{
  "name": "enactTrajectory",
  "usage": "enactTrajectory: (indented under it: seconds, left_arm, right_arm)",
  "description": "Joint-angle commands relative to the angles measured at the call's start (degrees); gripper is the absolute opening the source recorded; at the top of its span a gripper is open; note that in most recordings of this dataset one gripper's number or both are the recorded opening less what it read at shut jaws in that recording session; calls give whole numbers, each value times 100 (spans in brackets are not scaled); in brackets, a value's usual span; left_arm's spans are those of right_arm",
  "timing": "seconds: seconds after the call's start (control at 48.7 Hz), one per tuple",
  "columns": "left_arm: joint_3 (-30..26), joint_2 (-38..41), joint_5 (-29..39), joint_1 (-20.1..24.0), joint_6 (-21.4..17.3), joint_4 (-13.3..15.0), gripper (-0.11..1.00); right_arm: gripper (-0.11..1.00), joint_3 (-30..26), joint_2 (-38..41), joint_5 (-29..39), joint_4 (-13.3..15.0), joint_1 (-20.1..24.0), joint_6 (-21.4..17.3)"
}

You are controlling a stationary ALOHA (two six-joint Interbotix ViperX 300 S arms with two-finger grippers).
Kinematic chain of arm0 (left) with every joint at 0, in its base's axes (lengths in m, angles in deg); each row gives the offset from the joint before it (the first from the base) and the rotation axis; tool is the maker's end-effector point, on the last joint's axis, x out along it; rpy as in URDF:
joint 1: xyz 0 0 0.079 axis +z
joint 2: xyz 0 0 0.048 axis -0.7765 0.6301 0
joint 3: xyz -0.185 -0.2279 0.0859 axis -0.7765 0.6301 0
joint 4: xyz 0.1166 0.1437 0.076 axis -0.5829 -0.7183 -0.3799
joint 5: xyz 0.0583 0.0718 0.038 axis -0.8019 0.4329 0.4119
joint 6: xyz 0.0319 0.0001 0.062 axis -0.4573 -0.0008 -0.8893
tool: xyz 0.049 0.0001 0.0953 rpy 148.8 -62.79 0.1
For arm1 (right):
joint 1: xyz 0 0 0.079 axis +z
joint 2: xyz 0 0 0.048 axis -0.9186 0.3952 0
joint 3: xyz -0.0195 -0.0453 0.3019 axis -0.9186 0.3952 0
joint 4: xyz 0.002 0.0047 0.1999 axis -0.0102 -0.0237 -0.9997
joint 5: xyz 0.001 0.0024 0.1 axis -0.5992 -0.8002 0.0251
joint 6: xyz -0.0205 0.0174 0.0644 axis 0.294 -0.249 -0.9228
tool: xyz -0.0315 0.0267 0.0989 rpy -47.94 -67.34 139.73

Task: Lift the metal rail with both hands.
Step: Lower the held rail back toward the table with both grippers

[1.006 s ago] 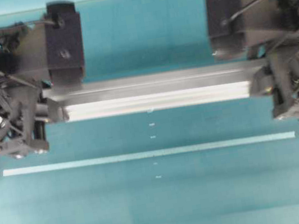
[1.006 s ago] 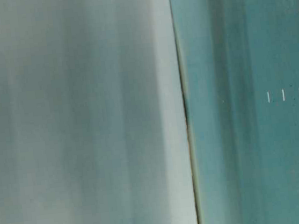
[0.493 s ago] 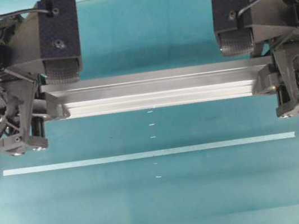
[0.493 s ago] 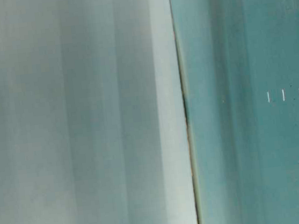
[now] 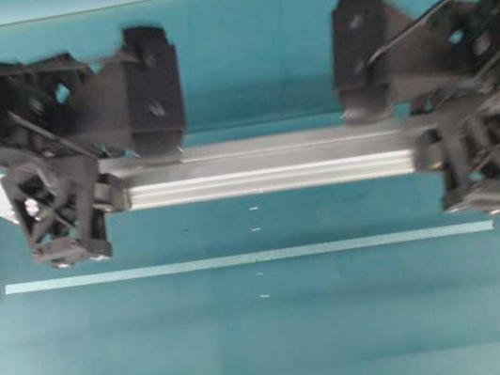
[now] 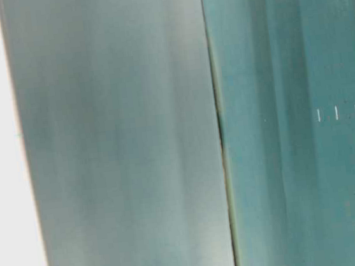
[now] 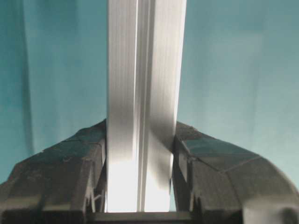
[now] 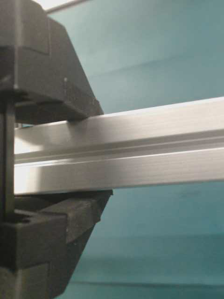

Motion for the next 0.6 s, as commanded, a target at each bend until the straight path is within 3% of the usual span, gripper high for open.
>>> enactTrajectory:
  seconds: [0.0,0.308,0.575]
  left_arm:
    - [211,-88,-308,0,35,-9,28]
    - [1538,-79,-1239,0,26,-9,28]
    - [2171,-70,-1986,9,26,-9,28]
  right_arm:
    - [37,290,-35,-325,0,-26,-26]
    - [37,1459,-70,-1477,26,-26,149]
    - [37,2250,-62,-2399,26,-26,149]
